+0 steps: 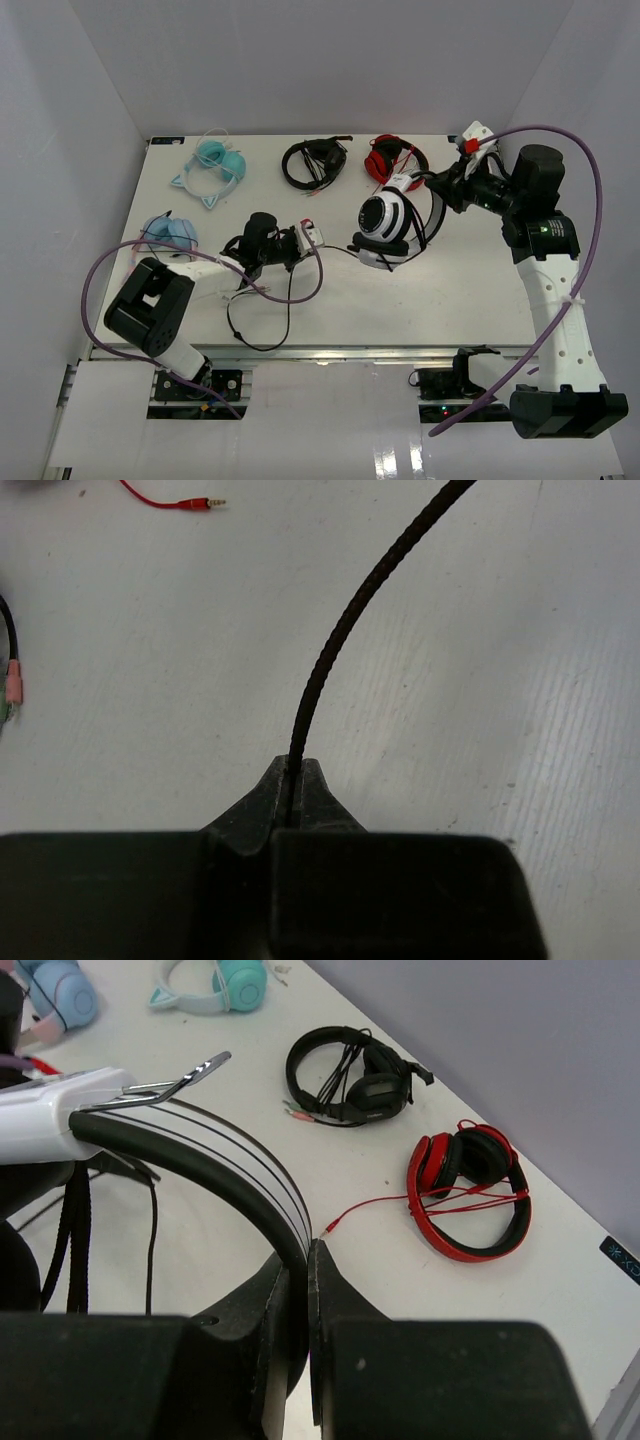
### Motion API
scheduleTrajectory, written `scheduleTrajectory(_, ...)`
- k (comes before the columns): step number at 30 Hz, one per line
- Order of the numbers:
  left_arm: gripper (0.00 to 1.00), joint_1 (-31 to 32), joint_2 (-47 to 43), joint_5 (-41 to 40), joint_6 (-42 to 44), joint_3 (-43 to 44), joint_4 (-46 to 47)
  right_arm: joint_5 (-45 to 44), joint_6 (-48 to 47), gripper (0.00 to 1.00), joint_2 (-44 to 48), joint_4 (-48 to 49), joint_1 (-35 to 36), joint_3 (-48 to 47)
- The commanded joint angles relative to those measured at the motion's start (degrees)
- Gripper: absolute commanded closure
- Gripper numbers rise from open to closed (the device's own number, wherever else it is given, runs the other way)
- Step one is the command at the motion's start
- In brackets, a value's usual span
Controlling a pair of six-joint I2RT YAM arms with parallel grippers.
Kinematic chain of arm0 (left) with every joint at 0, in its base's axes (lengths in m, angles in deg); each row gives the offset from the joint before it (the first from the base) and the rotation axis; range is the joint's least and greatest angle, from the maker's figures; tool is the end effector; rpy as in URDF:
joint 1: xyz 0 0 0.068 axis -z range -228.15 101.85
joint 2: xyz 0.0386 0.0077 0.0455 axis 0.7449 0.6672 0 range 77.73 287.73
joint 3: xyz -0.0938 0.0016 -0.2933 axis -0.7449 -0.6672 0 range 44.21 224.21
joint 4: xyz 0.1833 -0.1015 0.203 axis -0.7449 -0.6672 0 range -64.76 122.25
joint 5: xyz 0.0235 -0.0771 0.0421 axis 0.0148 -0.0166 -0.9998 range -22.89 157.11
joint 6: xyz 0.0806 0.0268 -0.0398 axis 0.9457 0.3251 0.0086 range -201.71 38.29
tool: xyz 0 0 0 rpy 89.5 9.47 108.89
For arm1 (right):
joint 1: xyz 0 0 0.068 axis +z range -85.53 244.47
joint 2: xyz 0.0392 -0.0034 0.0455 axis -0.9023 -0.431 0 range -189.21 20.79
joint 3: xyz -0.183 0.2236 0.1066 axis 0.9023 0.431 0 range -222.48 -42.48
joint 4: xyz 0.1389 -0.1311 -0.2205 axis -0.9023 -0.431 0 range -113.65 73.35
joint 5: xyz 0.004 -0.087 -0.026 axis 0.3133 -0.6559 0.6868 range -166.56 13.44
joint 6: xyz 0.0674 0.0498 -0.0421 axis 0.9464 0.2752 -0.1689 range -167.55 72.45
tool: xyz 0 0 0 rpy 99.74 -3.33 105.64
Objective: Wrap the headphones
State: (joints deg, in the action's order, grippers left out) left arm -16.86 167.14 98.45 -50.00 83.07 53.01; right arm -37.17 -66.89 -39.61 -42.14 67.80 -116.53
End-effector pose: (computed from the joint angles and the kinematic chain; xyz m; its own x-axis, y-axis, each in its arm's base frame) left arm 0.2900 -0.2278 0.1650 0.0746 0.4799 -0.8741 0.9286 0.2860 0.2363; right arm 0.2597 0.0690 0.4696 0.0269 -0.2548 -0.9666 -0.6953 0.6899 -0.2012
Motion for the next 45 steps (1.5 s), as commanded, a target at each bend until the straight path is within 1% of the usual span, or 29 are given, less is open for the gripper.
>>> scheduleTrajectory(1,1.00,-3.1,-2.5,1.3,1.6,3.7,-5.3,3.8,-14.9,0.92,1.7,-7.7,-0.3,-1.5)
scheduleTrajectory(4,1.00,-4.2,-1.5,-1.3,0.8,7.2,-8.9,3.8,-25.3,0.92,4.0,-12.3,-0.3,-0.1)
scheduleTrajectory(6,1.00,-4.3,0.5,-5.1,0.1,12.3,-13.7,3.6,-32.5,0.92,5.7,-15.2,-0.3,1.9)
scheduleTrajectory(8,1.00,-4.4,2.0,-7.2,-1.3,17.9,-18.5,1.2,-36.9,0.92,7.5,-16.1,-0.3,4.8)
scheduleTrajectory(10,1.00,-4.5,2.5,-8.1,-2.8,22.1,-22.4,-2.2,-41.2,0.92,8.8,-15.0,-0.1,7.9)
scheduleTrajectory(15,1.00,-4.5,1.6,-6.9,-10.5,33.6,-31.4,-13.0,-45.5,0.92,11.1,-8.6,0.8,17.0)
scheduleTrajectory(17,1.00,-4.5,0.9,-3.8,-14.3,38.1,-34.2,-16.8,-45.7,0.92,11.2,-4.9,1.5,19.8)
scheduleTrajectory(21,1.00,-4.5,-2.6,2.3,-21.7,42.3,-37.5,-23.8,-44.5,0.92,9.7,2.0,3.3,23.3)
scheduleTrajectory(23,1.00,-4.4,-4.6,5.9,-24.8,42.4,-37.6,-27.2,-42.1,0.92,8.5,5.2,4.1,23.8)
scheduleTrajectory(26,1.00,-4.2,-6.9,10.8,-31.5,41.7,-36.6,-31.5,-35.3,0.92,5.2,10.5,4.9,23.4)
scheduleTrajectory(27,1.00,-3.8,-7.9,13.3,-36.3,40.8,-35.9,-34.2,-33.7,0.92,4.4,11.7,5.6,23.1)
scheduleTrajectory(29,1.00,-2.6,-8.8,15.4,-43.3,39.6,-32.6,-38.8,-29.9,0.92,2.2,15.4,7.5,23.0)
scheduleTrajectory(31,1.00,-1.3,-9.4,18.4,-48.5,37.6,-27.2,-44.8,-26.6,0.92,0.0,19.6,9.5,24.0)
scheduleTrajectory(34,1.00,3.3,-8.3,19.4,-58.2,36.4,-18.9,-55.7,-17.1,0.92,-4.8,27.1,13.6,22.8)
scheduleTrajectory(37,1.00,9.1,-4.9,17.6,-63.7,37.7,-15.3,-61.6,-4.4,0.92,-11.3,25.9,14.6,15.6)
scheduleTrajectory(38,1.00,10.6,-3.9,17.6,-64.6,37.7,-14.6,-61.9,-0.8,0.92,-13.0,25.0,14.6,15.5)
scheduleTrajectory(39,1.00,13.0,-3.1,15.9,-65.5,38.4,-13.1,-61.9,5.5,0.92,-15.6,21.5,14.7,11.2)
scheduleTrajectory(41,1.00,15.3,-1.0,11.7,-67.2,38.8,-11.3,-60.8,11.5,0.92,-17.7,19.3,14.6,5.5)
scheduleTrajectory(44,1.00,17.1,1.2,7.5,-66.5,39.1,-9.8,-54.1,21.3,0.92,-20.7,14.8,14.6,0.8)
scheduleTrajectory(45,1.00,17.7,2.8,6.1,-65.0,39.5,-10.2,-51.3,24.0,0.92,-21.3,13.4,14.6,-1.3)
